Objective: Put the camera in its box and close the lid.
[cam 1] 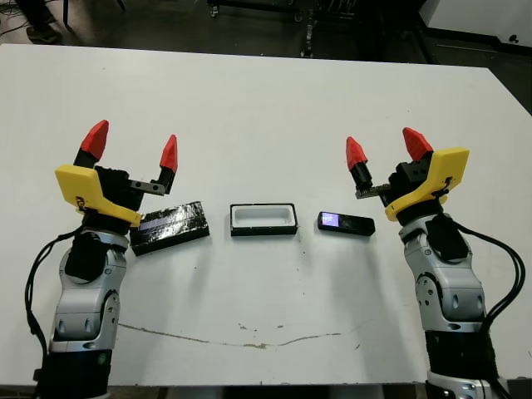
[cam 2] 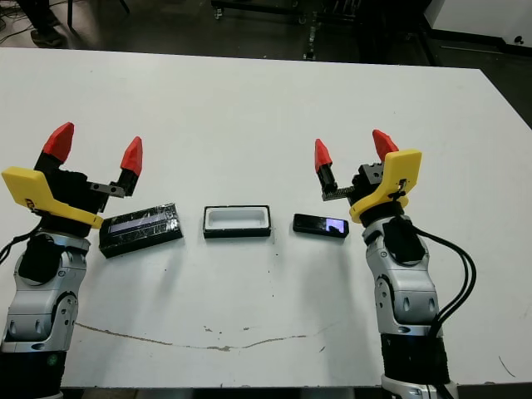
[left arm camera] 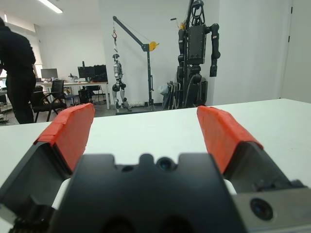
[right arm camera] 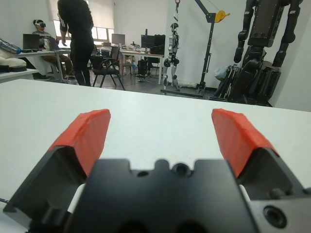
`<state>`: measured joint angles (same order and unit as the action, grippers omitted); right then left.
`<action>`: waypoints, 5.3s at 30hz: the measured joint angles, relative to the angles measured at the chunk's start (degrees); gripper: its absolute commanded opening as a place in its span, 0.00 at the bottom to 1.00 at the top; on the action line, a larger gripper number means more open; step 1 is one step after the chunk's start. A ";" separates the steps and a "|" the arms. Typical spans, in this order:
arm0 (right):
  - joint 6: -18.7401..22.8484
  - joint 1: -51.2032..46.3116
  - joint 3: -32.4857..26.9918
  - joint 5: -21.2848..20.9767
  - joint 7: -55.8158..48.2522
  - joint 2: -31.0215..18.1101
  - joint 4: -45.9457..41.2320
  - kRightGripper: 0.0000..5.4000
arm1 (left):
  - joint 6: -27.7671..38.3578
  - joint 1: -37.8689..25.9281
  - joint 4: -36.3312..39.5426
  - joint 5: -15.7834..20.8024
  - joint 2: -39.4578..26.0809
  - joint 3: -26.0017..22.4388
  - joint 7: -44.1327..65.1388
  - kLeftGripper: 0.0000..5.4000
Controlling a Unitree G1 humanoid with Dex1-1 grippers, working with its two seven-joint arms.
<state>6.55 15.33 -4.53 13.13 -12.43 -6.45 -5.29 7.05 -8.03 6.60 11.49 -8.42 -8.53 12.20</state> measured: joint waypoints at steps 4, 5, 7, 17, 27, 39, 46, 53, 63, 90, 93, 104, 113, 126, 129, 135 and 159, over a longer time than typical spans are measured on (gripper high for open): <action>0.00 0.00 0.01 -0.01 0.00 0.00 -0.01 1.00 | 0.03 0.01 0.00 -0.04 0.00 0.07 -0.01 1.00; 0.00 0.00 0.01 -0.01 -0.02 0.00 -0.01 1.00 | 0.03 0.01 0.00 -0.10 0.00 0.14 -0.01 1.00; 0.00 0.00 0.00 0.00 -0.33 -0.02 0.00 1.00 | 0.03 0.02 0.00 -0.22 0.00 0.23 -0.01 1.00; -0.62 5.76 -4.26 5.61 -13.93 -8.93 6.33 1.00 | 0.19 0.31 0.04 -0.18 -0.01 0.10 0.00 1.00; 0.09 24.80 -1.88 7.01 -46.11 -27.62 28.64 1.00 | 0.96 0.64 0.04 -0.28 0.03 0.24 -0.12 1.00; -8.86 38.13 7.19 -1.66 -63.85 -29.71 46.83 1.00 | 1.01 0.80 0.17 -0.53 0.14 0.35 -0.74 1.00; -6.56 41.06 10.85 -3.96 -71.40 -28.99 51.23 1.00 | 1.00 0.80 0.20 -0.51 0.15 0.32 -0.84 1.00; -5.92 42.55 13.99 -6.23 -77.33 -27.17 53.82 1.00 | 0.94 0.79 0.29 -0.23 0.30 0.42 -1.11 1.00; -7.94 39.68 15.14 -8.45 -76.59 -26.69 51.84 1.00 | 0.46 0.78 0.47 -0.23 0.32 0.47 -1.53 1.00; -6.59 37.89 21.98 -14.00 -78.95 -26.39 48.60 1.00 | 0.43 0.78 0.85 -0.40 0.32 0.47 -1.78 1.00; -6.39 37.52 22.19 -14.13 -79.14 -26.40 48.49 1.00 | 0.43 0.78 0.85 -0.55 0.32 0.48 -2.06 1.00; -4.30 35.08 22.78 -15.05 -79.05 -26.88 45.86 1.00 | 0.43 0.79 1.01 -0.52 0.32 0.47 -2.06 1.00; -3.86 32.34 22.42 -15.11 -77.38 -27.52 42.77 1.00 | 0.39 0.80 1.08 -0.41 0.31 0.38 -2.03 1.00; -1.40 30.47 22.31 -15.01 -75.47 -27.54 40.99 1.00 | 0.40 0.82 1.08 -0.05 0.31 0.18 -1.90 1.00; -0.81 29.93 22.31 -15.02 -74.84 -27.54 40.52 1.00 | 0.39 0.84 1.08 -0.05 0.31 0.19 -1.90 1.00; -0.56 29.66 22.31 -15.16 -73.57 -27.54 40.19 1.00 | 0.40 0.85 1.08 -0.17 0.31 0.19 -1.97 1.00; -2.21 29.05 23.33 -17.13 -72.01 -27.49 42.34 0.72 | 0.42 1.04 1.07 -0.20 0.30 0.08 -1.95 1.00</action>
<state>4.33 44.38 18.80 -4.00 -84.44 -33.93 37.05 7.47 -6.99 7.66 11.29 -8.12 -8.45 10.26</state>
